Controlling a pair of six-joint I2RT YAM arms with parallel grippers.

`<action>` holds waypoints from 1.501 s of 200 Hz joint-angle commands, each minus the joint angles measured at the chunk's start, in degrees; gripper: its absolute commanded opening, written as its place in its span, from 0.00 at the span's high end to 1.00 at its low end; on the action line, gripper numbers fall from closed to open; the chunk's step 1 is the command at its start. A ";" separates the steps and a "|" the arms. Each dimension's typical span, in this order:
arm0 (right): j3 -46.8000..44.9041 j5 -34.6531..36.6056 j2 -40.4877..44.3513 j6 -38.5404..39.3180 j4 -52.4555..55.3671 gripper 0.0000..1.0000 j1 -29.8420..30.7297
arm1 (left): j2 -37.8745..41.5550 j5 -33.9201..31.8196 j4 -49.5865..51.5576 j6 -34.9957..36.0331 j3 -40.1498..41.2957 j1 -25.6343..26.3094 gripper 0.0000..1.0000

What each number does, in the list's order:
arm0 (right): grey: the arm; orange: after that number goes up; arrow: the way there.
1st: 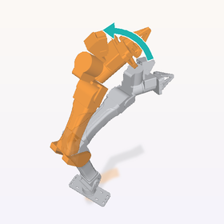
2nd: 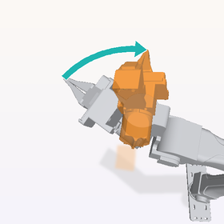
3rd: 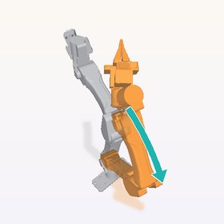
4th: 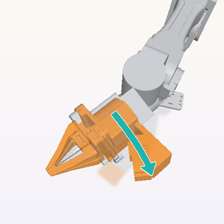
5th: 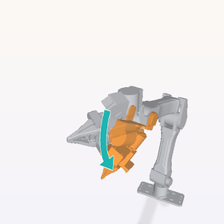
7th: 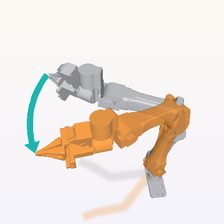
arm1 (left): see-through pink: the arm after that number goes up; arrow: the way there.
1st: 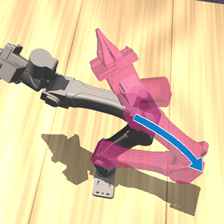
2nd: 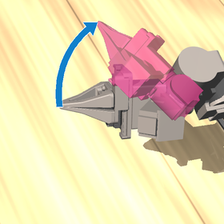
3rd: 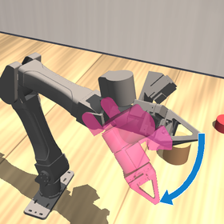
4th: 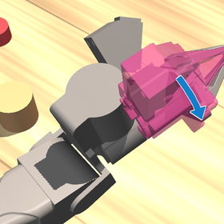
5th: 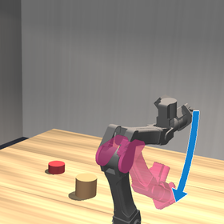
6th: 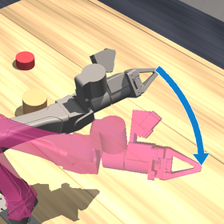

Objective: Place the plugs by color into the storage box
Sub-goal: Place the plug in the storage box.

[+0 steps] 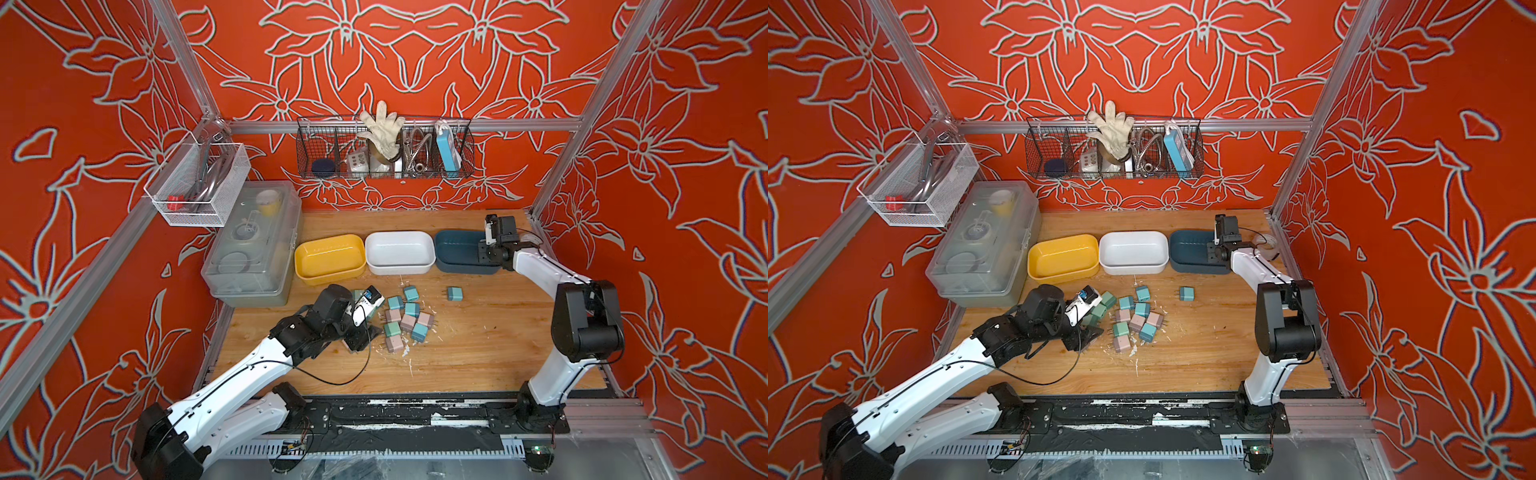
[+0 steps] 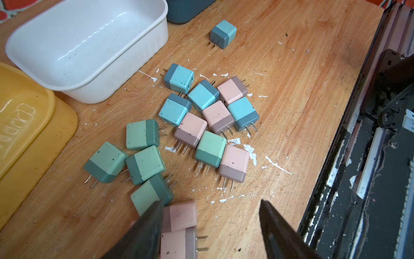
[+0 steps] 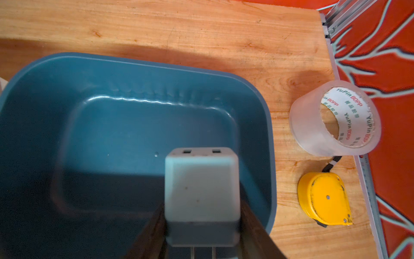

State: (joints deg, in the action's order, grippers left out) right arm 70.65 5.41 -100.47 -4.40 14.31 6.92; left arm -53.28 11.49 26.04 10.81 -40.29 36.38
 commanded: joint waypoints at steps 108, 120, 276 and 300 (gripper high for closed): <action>3.94 -3.16 -3.81 -1.08 0.21 0.57 -2.67 | -1.59 -1.91 0.41 0.62 -0.93 0.03 0.31; 3.88 -3.01 -3.80 -1.25 0.32 0.48 -2.61 | -1.44 -1.93 0.40 0.62 -0.98 0.01 0.30; 2.82 -8.51 -0.49 -3.79 0.61 0.42 -2.61 | -1.29 -2.56 0.59 0.38 -1.33 0.01 0.30; 2.47 -11.34 1.36 -4.65 1.73 0.42 -2.57 | -2.04 -2.48 0.32 -1.89 -2.78 0.08 0.30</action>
State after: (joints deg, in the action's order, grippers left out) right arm 72.58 -2.13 -102.76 -7.27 14.41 4.49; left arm -54.94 9.13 26.13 10.66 -40.42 36.38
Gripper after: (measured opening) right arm 0.577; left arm 0.698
